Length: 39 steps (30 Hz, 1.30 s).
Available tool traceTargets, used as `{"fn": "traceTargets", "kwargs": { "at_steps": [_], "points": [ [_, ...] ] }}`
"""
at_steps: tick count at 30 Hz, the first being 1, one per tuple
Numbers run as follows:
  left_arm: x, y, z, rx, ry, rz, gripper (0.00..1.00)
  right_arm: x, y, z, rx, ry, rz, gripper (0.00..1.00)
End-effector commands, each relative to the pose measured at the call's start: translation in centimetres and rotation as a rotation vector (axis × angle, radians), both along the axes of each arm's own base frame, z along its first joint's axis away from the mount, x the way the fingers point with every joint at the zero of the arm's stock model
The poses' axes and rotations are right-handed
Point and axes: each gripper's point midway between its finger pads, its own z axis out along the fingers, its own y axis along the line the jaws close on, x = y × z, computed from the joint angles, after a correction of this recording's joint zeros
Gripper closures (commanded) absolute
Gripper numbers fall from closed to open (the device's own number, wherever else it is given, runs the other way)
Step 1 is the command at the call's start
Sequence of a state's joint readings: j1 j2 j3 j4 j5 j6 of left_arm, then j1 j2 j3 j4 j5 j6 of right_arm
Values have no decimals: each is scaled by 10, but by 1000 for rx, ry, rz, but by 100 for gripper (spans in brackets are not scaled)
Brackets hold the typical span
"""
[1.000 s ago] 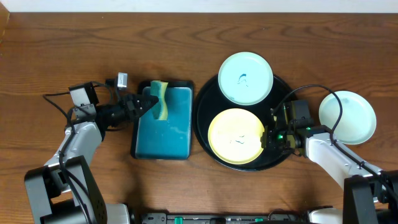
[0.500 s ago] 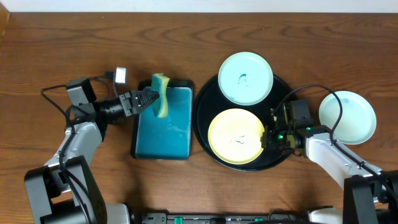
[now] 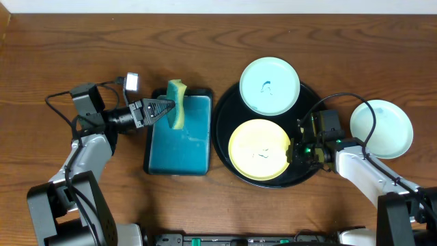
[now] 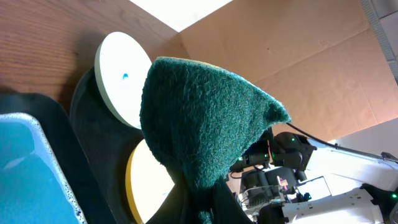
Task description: Clean dirty plates on tray and stack at the side
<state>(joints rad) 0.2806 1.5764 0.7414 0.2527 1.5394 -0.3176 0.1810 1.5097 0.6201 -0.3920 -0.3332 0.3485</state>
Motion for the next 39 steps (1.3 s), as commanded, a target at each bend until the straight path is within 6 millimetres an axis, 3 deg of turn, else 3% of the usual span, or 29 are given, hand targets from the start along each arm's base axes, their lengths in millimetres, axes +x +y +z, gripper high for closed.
{"fn": "traceTargets", "kwargs": {
  "at_steps": [1, 39],
  "points": [
    [-5, 0, 12, -7, -48, -23, 93, -25, -9, -20, -63, 87, 8, 99],
    [-7, -1, 21, 2, -79, -23, 93, -26, -9, -20, -63, 89, 8, 99]
  ]
}}
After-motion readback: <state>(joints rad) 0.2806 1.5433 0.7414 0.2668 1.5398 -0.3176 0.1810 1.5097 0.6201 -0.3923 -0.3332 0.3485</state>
